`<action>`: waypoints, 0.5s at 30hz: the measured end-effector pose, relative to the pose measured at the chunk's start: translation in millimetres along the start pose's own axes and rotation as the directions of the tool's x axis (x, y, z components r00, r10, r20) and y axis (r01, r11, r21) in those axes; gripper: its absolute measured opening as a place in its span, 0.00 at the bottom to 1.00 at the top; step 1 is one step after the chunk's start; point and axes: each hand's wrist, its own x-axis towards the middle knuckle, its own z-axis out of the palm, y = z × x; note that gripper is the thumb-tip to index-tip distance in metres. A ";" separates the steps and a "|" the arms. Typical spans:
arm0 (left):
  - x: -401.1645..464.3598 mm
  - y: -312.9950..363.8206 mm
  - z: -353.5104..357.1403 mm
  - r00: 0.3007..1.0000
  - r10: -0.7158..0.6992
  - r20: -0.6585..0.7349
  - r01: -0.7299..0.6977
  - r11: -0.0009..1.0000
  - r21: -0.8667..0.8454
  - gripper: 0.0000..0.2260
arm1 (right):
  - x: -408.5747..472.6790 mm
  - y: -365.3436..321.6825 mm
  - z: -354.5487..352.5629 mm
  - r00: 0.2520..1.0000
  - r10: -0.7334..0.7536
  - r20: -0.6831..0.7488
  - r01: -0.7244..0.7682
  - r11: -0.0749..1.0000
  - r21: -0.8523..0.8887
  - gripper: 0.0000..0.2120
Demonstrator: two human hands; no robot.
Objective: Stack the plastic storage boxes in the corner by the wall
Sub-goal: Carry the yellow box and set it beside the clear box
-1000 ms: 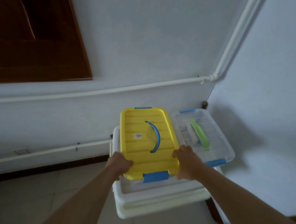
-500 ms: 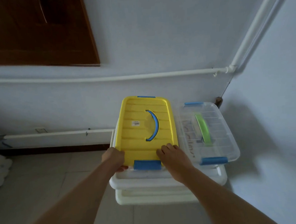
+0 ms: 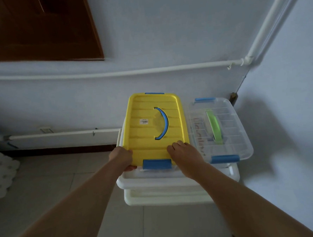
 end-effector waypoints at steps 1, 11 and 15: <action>0.4 0.0 0.0 1.000 0.006 0.001 -0.006 1.000 0.002 0.17 | 0.3 0.6 1.6 1.000 0.000 0.006 0.000 1.000 -0.015 0.20; -7.9 -1.4 0.8 1.000 0.027 0.008 -0.027 0.997 0.071 0.16 | -6.4 -2.4 4.7 0.999 0.051 -0.008 -0.051 0.999 -0.004 0.24; -9.9 -3.3 -0.1 0.999 0.037 0.013 -0.039 0.987 0.155 0.16 | -11.5 -2.3 0.3 0.997 0.051 0.060 -0.052 0.998 0.021 0.19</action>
